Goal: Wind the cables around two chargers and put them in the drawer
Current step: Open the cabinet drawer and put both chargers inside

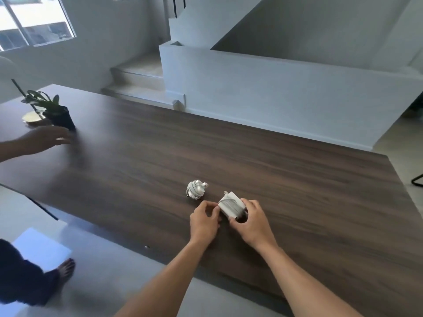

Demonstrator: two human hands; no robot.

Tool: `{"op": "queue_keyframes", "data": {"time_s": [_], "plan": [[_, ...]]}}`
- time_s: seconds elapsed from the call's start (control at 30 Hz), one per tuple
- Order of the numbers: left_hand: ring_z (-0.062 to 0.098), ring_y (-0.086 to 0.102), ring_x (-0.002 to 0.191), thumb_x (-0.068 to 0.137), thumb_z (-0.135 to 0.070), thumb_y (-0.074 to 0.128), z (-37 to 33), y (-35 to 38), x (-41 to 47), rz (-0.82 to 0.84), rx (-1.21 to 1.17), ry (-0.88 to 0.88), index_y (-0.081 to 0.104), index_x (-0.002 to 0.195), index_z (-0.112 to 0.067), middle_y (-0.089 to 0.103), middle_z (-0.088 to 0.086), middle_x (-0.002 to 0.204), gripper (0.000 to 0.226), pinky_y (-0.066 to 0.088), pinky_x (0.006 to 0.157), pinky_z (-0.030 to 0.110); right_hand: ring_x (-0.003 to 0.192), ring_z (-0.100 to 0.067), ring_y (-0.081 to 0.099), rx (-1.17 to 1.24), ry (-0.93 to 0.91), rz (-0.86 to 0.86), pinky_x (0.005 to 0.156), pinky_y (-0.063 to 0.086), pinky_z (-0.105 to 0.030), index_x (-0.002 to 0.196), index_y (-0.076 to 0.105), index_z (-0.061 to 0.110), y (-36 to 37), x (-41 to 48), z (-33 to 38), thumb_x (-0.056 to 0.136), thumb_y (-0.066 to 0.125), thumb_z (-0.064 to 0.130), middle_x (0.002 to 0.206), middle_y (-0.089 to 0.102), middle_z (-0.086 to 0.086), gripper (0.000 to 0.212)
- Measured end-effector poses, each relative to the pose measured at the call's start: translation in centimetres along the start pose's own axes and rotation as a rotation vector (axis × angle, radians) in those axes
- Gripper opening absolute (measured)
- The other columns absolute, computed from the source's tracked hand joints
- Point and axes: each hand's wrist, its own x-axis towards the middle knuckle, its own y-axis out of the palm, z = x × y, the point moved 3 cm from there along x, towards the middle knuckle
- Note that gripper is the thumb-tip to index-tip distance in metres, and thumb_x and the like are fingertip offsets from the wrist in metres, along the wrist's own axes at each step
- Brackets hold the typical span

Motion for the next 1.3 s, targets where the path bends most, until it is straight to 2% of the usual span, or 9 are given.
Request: {"op": "queue_keyframes", "data": {"time_s": [0.13, 0.27, 0.33, 0.47, 0.67, 0.77, 0.87, 1.13, 1.3], "plan": [[0.015, 0.069, 0.058, 0.093, -0.016, 0.062, 0.3, -0.1, 0.4, 0.048, 0.019, 0.012, 0.064, 0.088, -0.018, 0.072, 0.001, 0.078, 0.005, 0.061, 0.063, 0.035, 0.103, -0.007, 0.05, 0.011, 0.015, -0.009, 0.094, 0.039, -0.017, 0.136, 0.047, 0.009, 0.6, -0.2, 0.1, 0.077, 0.075, 0.026, 0.12, 0.048, 0.001, 0.067], [0.012, 0.066, 0.056, 0.096, -0.014, 0.058, 0.2, -0.5, 0.6, 0.107, -0.003, 0.002, 0.062, 0.092, -0.014, 0.071, 0.009, 0.085, 0.006, 0.058, 0.054, 0.026, 0.11, -0.007, 0.048, 0.032, 0.055, 0.014, 0.099, 0.038, -0.019, 0.142, 0.039, 0.01, 0.6, 0.0, 0.2, 0.077, 0.076, 0.033, 0.129, 0.043, 0.002, 0.078], [0.014, 0.067, 0.055, 0.097, -0.015, 0.056, 0.0, -0.8, 0.7, 0.136, 0.011, 0.004, 0.063, 0.095, -0.012, 0.07, 0.008, 0.082, 0.007, 0.061, 0.057, 0.033, 0.112, -0.006, 0.046, 0.039, 0.069, 0.007, 0.098, 0.035, -0.017, 0.143, 0.038, 0.013, 0.4, 0.0, 0.4, 0.078, 0.076, 0.035, 0.131, 0.042, 0.002, 0.079], [0.017, 0.068, 0.057, 0.094, -0.021, 0.058, -0.4, -1.5, 0.6, 0.189, 0.108, 0.004, 0.061, 0.094, -0.017, 0.067, -0.003, 0.076, 0.005, 0.062, 0.066, 0.043, 0.112, -0.01, 0.05, -0.034, 0.051, -0.023, 0.097, 0.038, -0.02, 0.14, 0.042, 0.014, -0.6, -0.4, 1.0, 0.081, 0.072, 0.034, 0.128, 0.045, 0.001, 0.069], [0.02, 0.069, 0.065, 0.085, -0.033, 0.054, -1.6, -3.8, 0.9, 0.201, 0.263, 0.084, 0.062, 0.078, -0.022, 0.072, -0.004, 0.066, 0.015, 0.06, 0.076, 0.043, 0.12, -0.02, 0.049, -0.134, -0.004, -0.045, 0.101, 0.039, -0.03, 0.134, 0.049, 0.012, -1.9, -1.1, 2.3, 0.095, 0.053, 0.023, 0.131, 0.048, -0.004, 0.041], [0.022, 0.069, 0.078, 0.087, -0.037, 0.051, -2.4, -5.3, -0.1, 0.178, 0.376, 0.128, 0.063, 0.078, -0.021, 0.073, -0.006, 0.071, 0.022, 0.056, 0.082, 0.039, 0.103, -0.025, 0.057, -0.197, -0.036, -0.114, 0.085, 0.046, -0.036, 0.107, 0.063, 0.013, -2.6, -1.8, 3.4, 0.098, 0.044, 0.02, 0.109, 0.06, -0.006, 0.023], [0.026, 0.066, 0.086, 0.09, -0.042, 0.049, -2.5, -7.0, -1.2, 0.142, 0.475, 0.146, 0.061, 0.074, -0.023, 0.073, 0.001, 0.08, 0.027, 0.053, 0.082, 0.038, 0.087, -0.029, 0.059, -0.274, -0.052, -0.123, 0.069, 0.046, -0.038, 0.091, 0.063, 0.011, -2.7, -3.1, 5.1, 0.098, 0.042, 0.025, 0.093, 0.064, -0.006, 0.026], [0.028, 0.06, 0.078, 0.094, -0.037, 0.05, -1.2, -11.4, -6.1, 0.083, 0.588, 0.2, 0.048, 0.062, -0.022, 0.059, 0.001, 0.072, 0.035, 0.043, 0.065, 0.033, 0.087, -0.031, 0.063, -0.343, -0.09, 0.015, 0.069, 0.046, -0.035, 0.09, 0.064, 0.019, 0.4, -8.2, 9.4, 0.095, 0.041, 0.032, 0.092, 0.07, -0.005, 0.027], [0.029, 0.062, 0.071, 0.096, -0.038, 0.048, 1.2, -15.7, -9.1, 0.069, 0.658, 0.203, 0.055, 0.068, -0.016, 0.063, 0.004, 0.071, 0.037, 0.054, 0.069, 0.039, 0.087, -0.034, 0.061, -0.384, -0.159, 0.149, 0.065, 0.039, -0.033, 0.086, 0.063, 0.014, 4.1, -11.6, 12.0, 0.097, 0.039, 0.037, 0.092, 0.069, -0.009, 0.035]]}}
